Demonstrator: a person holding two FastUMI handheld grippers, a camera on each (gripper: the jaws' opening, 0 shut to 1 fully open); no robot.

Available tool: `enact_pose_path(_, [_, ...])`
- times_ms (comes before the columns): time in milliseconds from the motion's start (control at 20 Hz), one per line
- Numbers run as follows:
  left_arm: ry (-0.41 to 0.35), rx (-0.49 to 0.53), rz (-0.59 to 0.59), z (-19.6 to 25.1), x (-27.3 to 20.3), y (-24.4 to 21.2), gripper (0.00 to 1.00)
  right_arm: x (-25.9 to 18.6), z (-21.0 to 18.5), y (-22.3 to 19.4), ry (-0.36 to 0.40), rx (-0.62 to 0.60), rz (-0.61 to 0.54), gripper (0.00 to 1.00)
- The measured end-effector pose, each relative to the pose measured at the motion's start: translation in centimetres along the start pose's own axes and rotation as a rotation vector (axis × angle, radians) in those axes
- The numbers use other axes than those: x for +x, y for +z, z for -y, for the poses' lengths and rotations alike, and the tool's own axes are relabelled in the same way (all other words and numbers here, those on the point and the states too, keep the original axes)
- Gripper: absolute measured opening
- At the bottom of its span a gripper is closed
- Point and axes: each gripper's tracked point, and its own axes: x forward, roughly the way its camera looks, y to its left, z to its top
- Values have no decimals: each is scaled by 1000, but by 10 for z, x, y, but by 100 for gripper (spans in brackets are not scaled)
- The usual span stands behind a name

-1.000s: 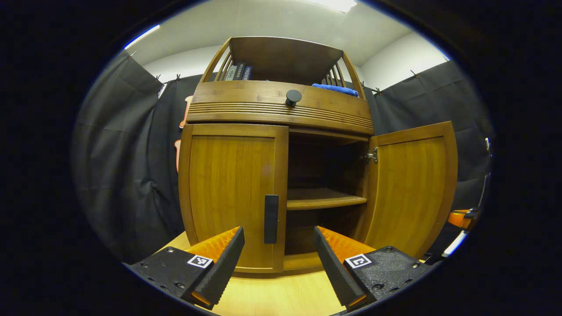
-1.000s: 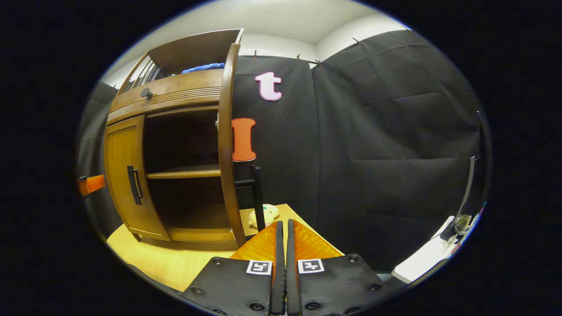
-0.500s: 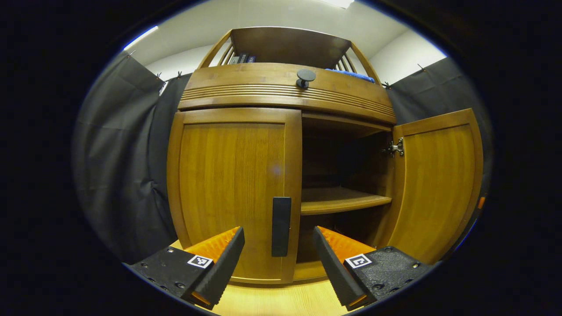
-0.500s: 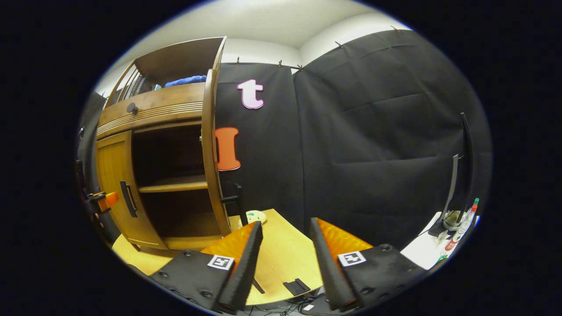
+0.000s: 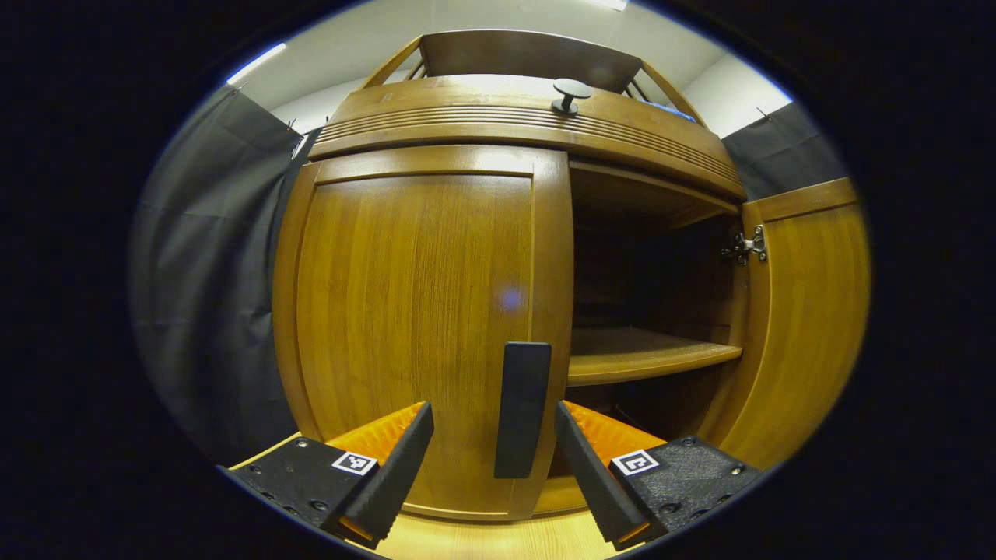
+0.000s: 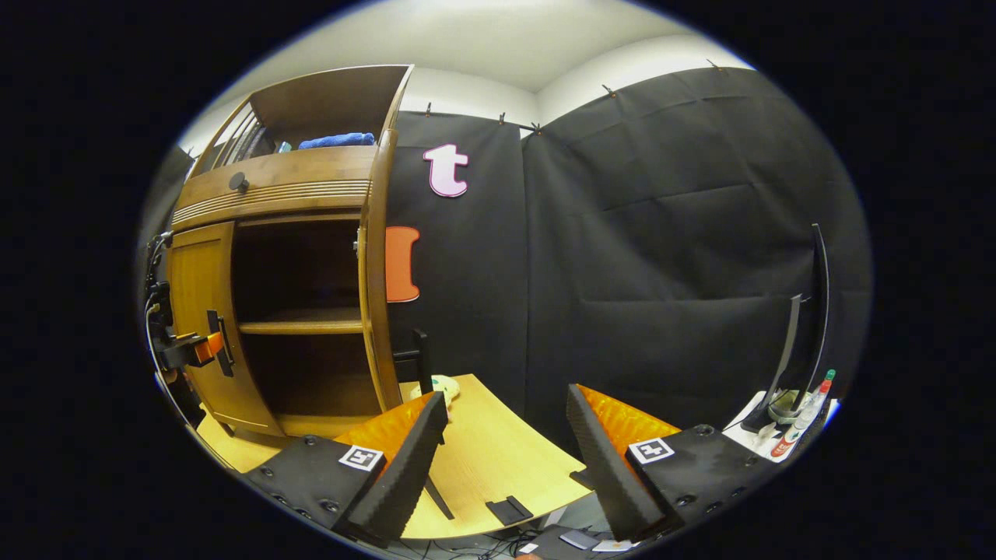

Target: Open the right door of the double-door shoe cabinet with the right hand, and open the left door with the left hand.

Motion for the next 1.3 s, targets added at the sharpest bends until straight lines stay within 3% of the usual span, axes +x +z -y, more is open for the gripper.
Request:
enact_pose_path(350, [-38, -2, -17, 12, 22, -16, 87, 2, 0, -4, -11, -15, -17, 99])
enact_pose_path(700, [-55, 31, -10, 17, 30, -15, 54, -1, 3, -1, -19, -26, -13, 99])
enact_pose_path(850, [-78, 30, -15, 22, 30, -15, 46, -1, 2, -1, -17, -27, -11, 99])
enact_pose_path(1000, [-69, 37, 1, 21, 29, -16, 32, -5, -2, -1, -11, -27, -9, 99])
enact_pose_path(1150, [-61, -18, 9, 20, 24, -16, 25, -10, -3, 1, -10, -31, 2, 99])
enact_pose_path(1300, [-62, 2, 16, 21, 12, -15, 21, -18, -2, 4, -13, -33, 14, 99])
